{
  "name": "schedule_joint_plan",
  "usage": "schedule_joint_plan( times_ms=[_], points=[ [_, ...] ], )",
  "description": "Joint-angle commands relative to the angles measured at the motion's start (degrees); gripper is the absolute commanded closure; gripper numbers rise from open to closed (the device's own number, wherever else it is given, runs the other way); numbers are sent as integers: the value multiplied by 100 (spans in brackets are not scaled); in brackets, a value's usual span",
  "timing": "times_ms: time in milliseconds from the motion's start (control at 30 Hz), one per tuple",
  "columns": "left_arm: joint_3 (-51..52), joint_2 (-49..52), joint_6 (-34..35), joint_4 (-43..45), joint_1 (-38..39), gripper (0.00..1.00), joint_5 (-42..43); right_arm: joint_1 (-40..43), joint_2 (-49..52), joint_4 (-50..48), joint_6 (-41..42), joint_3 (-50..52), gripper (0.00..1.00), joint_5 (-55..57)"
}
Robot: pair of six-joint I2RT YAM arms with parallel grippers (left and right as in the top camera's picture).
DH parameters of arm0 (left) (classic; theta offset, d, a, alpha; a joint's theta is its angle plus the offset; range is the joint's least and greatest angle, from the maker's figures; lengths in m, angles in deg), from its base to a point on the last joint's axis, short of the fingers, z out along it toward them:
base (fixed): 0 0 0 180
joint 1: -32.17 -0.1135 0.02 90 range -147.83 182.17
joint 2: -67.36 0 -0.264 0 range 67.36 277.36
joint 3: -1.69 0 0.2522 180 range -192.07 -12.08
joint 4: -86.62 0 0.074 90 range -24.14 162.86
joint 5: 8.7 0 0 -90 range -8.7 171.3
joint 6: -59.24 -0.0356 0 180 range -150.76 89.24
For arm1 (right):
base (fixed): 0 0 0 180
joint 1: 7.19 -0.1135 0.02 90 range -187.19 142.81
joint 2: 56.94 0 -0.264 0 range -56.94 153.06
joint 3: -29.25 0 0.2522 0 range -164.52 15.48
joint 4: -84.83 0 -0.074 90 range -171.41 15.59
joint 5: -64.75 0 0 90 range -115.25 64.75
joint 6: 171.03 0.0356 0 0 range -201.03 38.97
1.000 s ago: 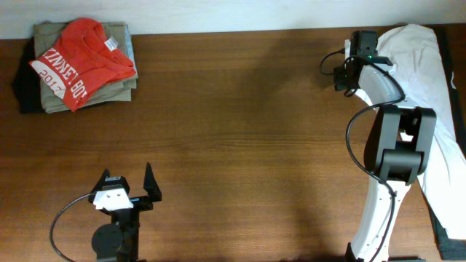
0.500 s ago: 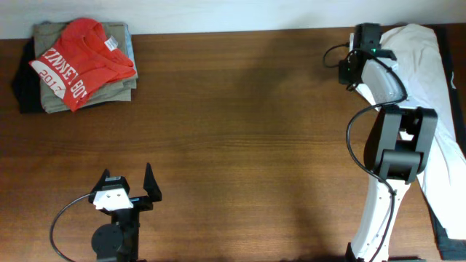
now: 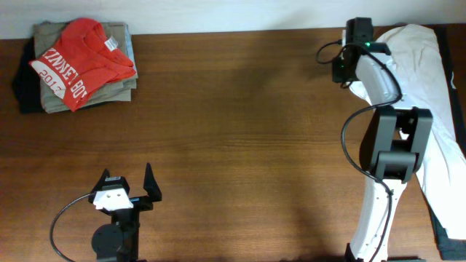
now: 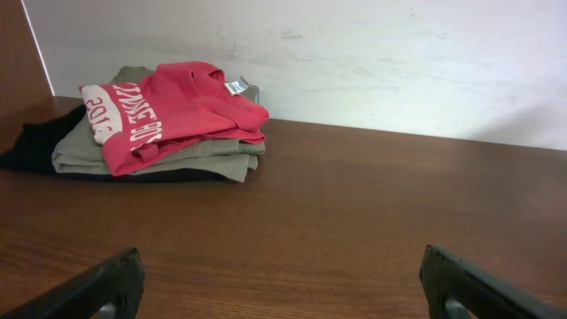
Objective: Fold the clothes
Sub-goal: 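Grasp the white shirt's upper edge with the right gripper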
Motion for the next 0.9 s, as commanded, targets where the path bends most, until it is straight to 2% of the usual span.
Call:
schedule_joint_plan(
  times_ms=[0,267,300,333,367,433,500,567,633,700,733,867],
  points=[
    [46,-39,-92,2,-24,1,4,63,79,-7,50,-68,56,105],
    [46,-39,-92,2,-24,1,4,57,385,-68,50,-57,56,61],
    [46,-39,-92,2,-24,1,4,57,385,-131,50,-57,60,59],
    [46,-39,-92,2,-24,1,4,57,387,-133,50,-57,69,61],
    [46,-39,-92,2,-24,1,4,57,387,-142,50,-57,71,61],
    [46,-39,-92,2,-24,1,4,57,389,-146,50,-57,69,61],
    [46,-39,-92,2,-24,1,4,57,448,-157,50,-57,63,59],
    [46,-39,-92,0,-24,1,4,57,520,-199,50,-46,63,61],
    [46,-39,-92,2,-24,1,4,57,544,-219,50,-46,75,61],
    [46,-39,-92,2,-24,1,4,57,544,-286,50,-46,92,61],
    [46,-39,-92,2,-24,1,4,57,544,-284,50,-46,96,61],
    [46,-39,-92,2,-24,1,4,44,422,-243,55,-326,96,127]
  ],
)
